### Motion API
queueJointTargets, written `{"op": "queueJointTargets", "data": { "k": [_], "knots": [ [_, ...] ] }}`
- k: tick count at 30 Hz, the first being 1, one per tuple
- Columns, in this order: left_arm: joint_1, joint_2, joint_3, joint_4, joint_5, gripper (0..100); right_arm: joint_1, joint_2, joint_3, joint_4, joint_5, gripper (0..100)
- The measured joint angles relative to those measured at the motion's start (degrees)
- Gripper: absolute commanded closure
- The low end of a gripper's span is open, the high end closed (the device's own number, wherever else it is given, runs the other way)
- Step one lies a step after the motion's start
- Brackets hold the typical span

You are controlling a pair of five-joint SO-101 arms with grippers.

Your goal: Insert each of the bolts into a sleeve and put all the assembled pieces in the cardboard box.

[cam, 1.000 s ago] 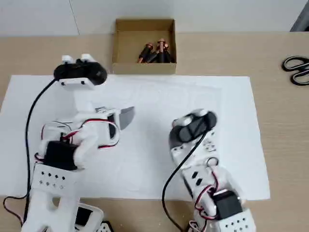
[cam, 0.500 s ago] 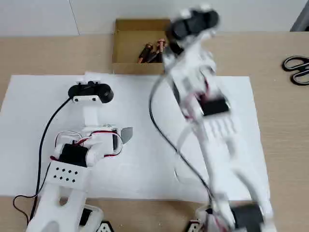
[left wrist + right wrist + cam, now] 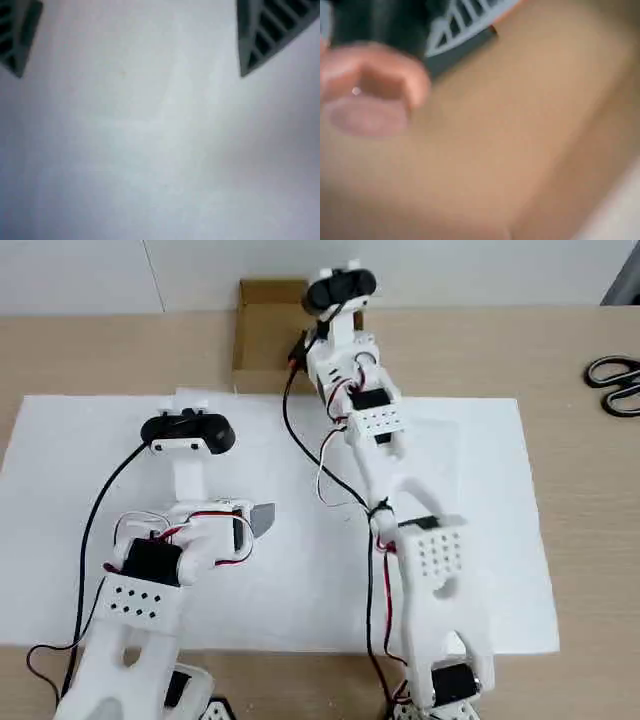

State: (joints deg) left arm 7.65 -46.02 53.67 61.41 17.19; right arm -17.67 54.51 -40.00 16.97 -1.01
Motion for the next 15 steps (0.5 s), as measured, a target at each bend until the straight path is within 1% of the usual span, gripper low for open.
{"op": "queueJointTargets", "data": {
  "k": [4,6,11,15],
  "knots": [
    [0.0,0.0,0.0,0.0,0.0,74,-0.09,5.63,-8.44,5.36,0.0,76.8],
    [0.0,0.0,0.0,0.0,0.0,74,-0.09,5.89,-12.22,8.44,0.0,71.7],
    [0.0,0.0,0.0,0.0,0.0,74,0.09,5.8,-23.03,17.49,0.0,71.4],
    [-0.09,0.0,-0.88,0.0,0.0,74,0.0,5.8,-36.57,28.57,0.0,71.4]
  ]
}}
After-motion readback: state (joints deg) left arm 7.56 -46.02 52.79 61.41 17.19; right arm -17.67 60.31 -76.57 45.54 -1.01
